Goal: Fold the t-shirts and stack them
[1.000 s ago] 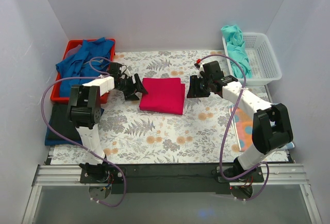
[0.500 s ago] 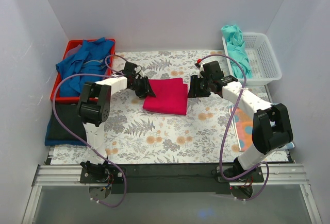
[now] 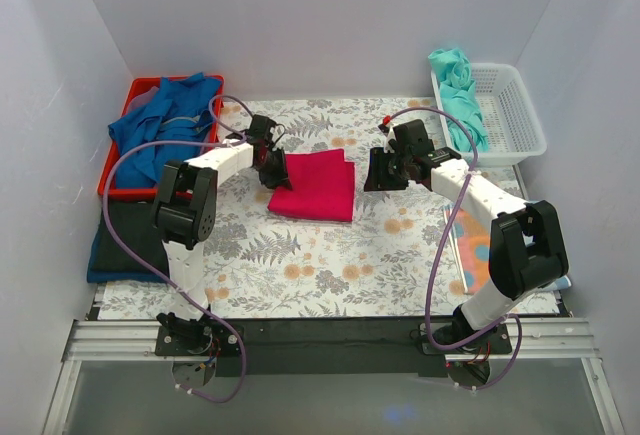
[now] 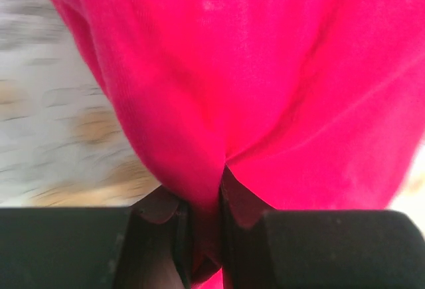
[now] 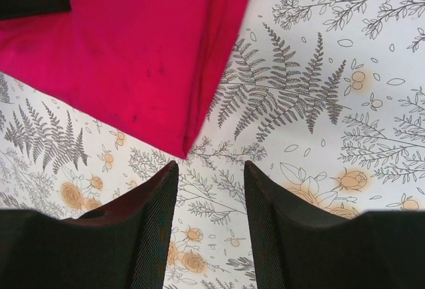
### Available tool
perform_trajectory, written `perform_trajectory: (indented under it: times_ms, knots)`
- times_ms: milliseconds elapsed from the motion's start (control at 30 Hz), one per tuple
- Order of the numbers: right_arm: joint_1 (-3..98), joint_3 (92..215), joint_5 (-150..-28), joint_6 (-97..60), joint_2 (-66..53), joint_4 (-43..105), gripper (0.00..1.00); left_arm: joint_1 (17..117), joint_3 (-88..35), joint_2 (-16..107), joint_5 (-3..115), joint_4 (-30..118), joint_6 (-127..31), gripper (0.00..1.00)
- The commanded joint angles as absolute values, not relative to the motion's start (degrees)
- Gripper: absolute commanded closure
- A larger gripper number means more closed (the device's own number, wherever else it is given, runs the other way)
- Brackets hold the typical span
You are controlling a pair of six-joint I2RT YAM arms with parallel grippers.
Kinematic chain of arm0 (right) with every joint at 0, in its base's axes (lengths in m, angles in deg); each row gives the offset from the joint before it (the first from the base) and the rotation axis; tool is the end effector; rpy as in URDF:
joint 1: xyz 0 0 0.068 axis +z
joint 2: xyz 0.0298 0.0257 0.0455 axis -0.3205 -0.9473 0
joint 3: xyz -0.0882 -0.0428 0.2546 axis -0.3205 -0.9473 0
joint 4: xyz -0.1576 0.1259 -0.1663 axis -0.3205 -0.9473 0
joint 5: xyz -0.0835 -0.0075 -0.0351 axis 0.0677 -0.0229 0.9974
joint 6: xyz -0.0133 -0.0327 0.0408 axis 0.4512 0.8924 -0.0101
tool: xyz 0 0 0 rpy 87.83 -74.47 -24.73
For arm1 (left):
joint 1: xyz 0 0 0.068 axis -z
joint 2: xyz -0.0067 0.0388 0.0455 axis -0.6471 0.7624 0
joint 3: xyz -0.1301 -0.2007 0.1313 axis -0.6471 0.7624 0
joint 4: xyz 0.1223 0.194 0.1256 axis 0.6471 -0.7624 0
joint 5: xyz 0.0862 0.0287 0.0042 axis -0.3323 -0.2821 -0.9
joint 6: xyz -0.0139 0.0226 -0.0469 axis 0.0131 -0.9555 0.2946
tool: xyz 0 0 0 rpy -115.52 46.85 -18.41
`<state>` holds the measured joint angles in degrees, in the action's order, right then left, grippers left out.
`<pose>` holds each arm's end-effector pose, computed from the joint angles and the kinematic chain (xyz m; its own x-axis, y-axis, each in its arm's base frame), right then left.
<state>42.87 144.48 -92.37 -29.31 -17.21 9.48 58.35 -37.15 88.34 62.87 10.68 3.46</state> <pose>0.3163 0.1491 0.2470 -0.7967 -0.0274 -0.6038 -0.2851 0.8979 0.3355 0.3994 -0.1400 0.1553 -0.7480 -0.6627 0.0373 -0.5991 0.6500 -0.4675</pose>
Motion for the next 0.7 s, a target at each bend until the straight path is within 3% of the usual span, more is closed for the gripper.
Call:
perform_trajectory:
  times_ms: [0,667]
  knots:
    - [43.3,143.86,-93.27,-29.65,-16.04,11.2,0.5,57.38,-40.03,86.03,38.73,-3.66,-1.95,1.0]
    - [43.56,140.52,-96.09,-29.83,-11.38,11.02,0.52,60.54,-30.63,59.47,24.45,-31.1,12.45,1.0]
